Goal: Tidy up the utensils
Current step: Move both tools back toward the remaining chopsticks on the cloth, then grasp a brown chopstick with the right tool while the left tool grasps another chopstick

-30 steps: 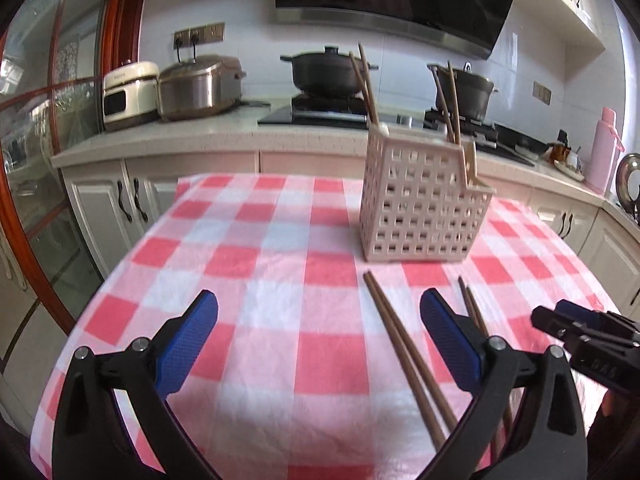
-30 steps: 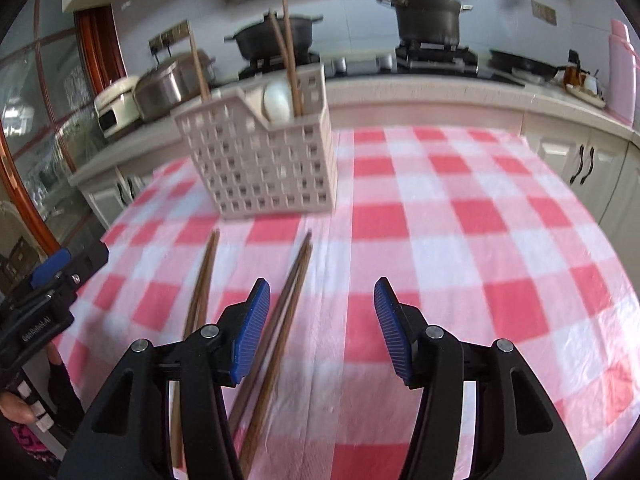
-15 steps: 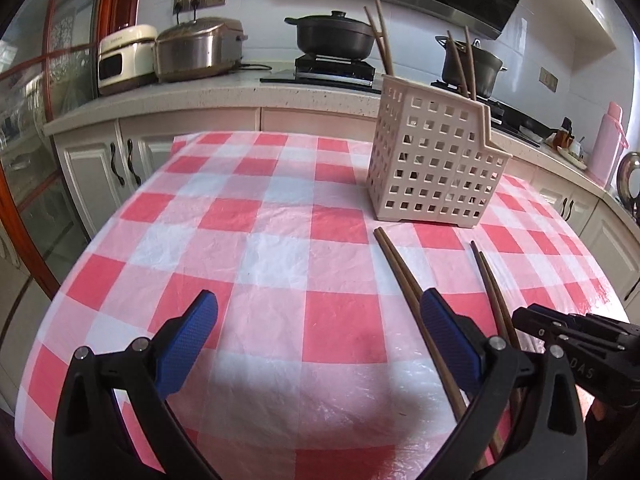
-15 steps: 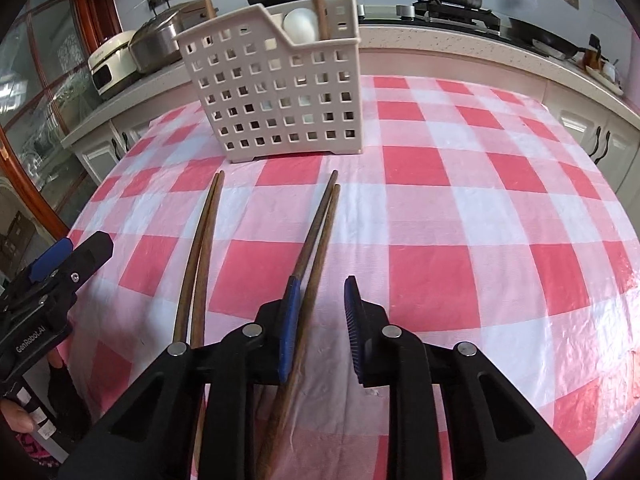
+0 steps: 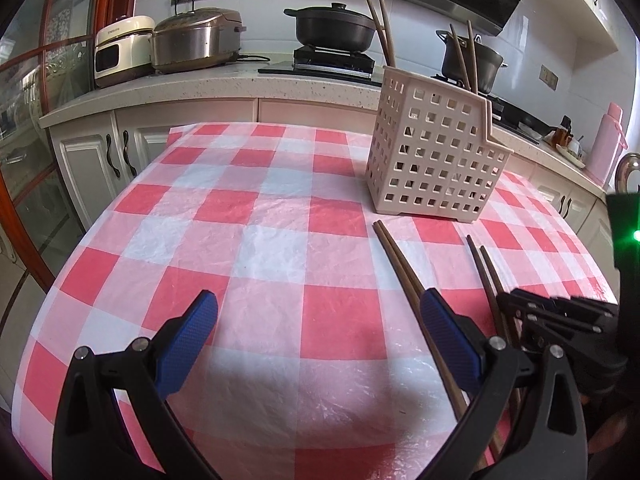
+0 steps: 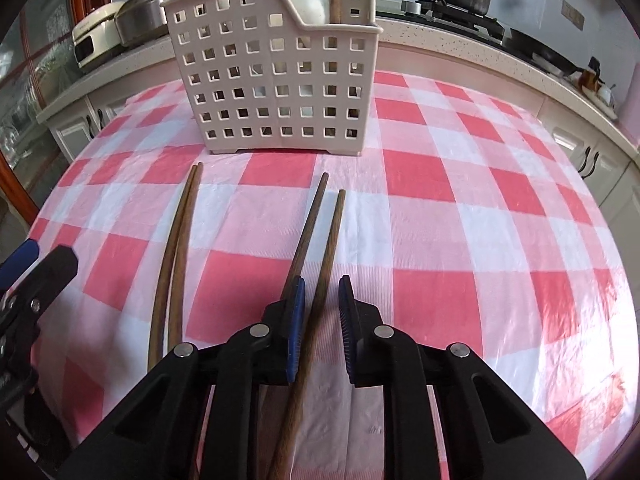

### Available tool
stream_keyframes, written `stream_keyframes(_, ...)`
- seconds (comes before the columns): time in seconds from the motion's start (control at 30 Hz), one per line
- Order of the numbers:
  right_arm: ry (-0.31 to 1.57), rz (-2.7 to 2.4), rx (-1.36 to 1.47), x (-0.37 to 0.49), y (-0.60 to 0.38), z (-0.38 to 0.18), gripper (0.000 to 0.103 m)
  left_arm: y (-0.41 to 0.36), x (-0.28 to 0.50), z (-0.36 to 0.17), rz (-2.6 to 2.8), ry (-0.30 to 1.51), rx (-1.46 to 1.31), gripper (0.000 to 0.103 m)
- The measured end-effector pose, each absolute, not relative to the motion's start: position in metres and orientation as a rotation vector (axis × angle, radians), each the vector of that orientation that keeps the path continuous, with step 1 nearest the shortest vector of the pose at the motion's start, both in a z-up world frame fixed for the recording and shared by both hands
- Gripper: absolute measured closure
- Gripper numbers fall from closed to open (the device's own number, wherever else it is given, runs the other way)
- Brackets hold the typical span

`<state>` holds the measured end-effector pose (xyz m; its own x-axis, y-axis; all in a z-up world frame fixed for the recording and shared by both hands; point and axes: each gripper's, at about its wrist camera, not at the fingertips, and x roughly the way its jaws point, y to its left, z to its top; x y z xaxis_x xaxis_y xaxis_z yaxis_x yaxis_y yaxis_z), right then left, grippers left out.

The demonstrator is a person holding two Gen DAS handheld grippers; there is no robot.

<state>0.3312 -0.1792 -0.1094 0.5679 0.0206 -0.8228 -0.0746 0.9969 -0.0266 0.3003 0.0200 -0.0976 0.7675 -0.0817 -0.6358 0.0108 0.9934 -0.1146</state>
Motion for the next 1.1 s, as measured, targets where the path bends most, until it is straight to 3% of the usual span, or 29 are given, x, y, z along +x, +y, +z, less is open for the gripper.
stream_keyframes(0.17, 0.968, 0.056, -0.068, 0.339, -0.182, -0.110, 0.088, 0.015, 0.304, -0.100, -0.053, 0.732, -0.101, 0.005)
stream_keyframes(0.23, 0.966, 0.060, -0.068, 0.337, -0.184, -0.110, 0.096, 0.011, 0.306, -0.101, -0.054, 0.753, -0.090, 0.005)
stream_keyframes(0.47, 0.958, 0.097, -0.008, 0.327, -0.203, -0.110, 0.097, -0.004, 0.318, -0.108, -0.059, 0.822, -0.081, 0.006)
stream_keyframes(0.8, 0.954, 0.154, 0.045, 0.323, -0.215, -0.110, 0.096, -0.026, 0.342, -0.121, -0.017, 0.909, -0.053, 0.027)
stream_keyframes(1.1, 0.948, 0.197, 0.075, 0.323, -0.223, -0.111, 0.096, -0.037, 0.354, -0.125, 0.027, 0.927, -0.044, 0.035)
